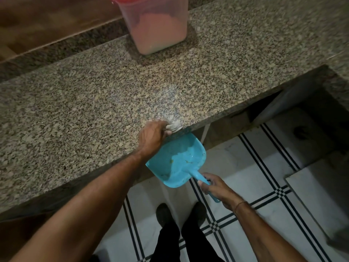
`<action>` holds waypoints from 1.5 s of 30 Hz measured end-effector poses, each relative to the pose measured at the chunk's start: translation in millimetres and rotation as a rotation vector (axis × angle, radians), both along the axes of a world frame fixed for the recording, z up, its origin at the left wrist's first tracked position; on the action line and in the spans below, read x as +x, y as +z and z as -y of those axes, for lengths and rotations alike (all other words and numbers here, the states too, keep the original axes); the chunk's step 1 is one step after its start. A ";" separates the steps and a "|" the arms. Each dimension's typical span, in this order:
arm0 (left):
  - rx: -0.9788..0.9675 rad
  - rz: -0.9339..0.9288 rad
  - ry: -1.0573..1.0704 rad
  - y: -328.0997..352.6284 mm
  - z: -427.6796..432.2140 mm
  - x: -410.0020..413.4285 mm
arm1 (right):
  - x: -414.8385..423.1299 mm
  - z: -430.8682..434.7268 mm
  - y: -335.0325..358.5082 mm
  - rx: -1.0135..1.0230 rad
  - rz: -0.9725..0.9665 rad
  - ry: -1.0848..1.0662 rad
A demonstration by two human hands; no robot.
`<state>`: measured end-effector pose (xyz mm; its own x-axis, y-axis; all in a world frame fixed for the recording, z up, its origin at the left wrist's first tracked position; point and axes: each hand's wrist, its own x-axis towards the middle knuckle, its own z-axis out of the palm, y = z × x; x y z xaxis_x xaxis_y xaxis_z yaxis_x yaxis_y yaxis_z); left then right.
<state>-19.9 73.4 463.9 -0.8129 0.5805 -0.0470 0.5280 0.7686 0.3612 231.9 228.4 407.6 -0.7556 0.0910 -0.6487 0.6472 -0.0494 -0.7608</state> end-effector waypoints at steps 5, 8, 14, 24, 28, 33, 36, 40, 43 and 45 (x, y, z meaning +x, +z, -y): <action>-0.127 0.169 -0.059 10.0 -14.1 -28.8 | -10.1 9.4 9.1 0.003 0.016 0.006; -0.199 0.246 -0.044 7.6 -21.9 -35.0 | -15.9 17.0 13.5 0.026 0.043 -0.007; -0.049 0.020 -0.120 0.6 1.8 20.6 | -19.0 26.2 17.8 0.071 0.059 -0.068; 0.055 -0.026 0.321 23.0 36.1 6.4 | -24.7 24.1 23.5 0.112 0.045 -0.045; 0.041 0.023 0.357 20.0 6.8 10.0 | -22.8 26.6 23.2 0.099 0.031 -0.043; 0.131 0.192 0.299 17.9 -26.5 1.3 | -11.2 29.5 16.3 0.065 0.030 -0.057; 0.260 0.329 0.247 21.5 -15.2 -16.6 | -5.9 30.9 15.7 0.065 0.040 -0.064; 0.124 0.263 0.043 21.3 -13.0 -28.5 | -8.9 29.4 17.2 0.072 0.042 -0.051; 0.000 0.177 -0.108 14.5 -16.0 -16.9 | -7.8 31.2 16.0 0.079 0.047 -0.049; -0.034 0.184 -0.123 12.1 -15.6 -17.2 | -6.3 34.6 15.1 0.097 0.047 -0.039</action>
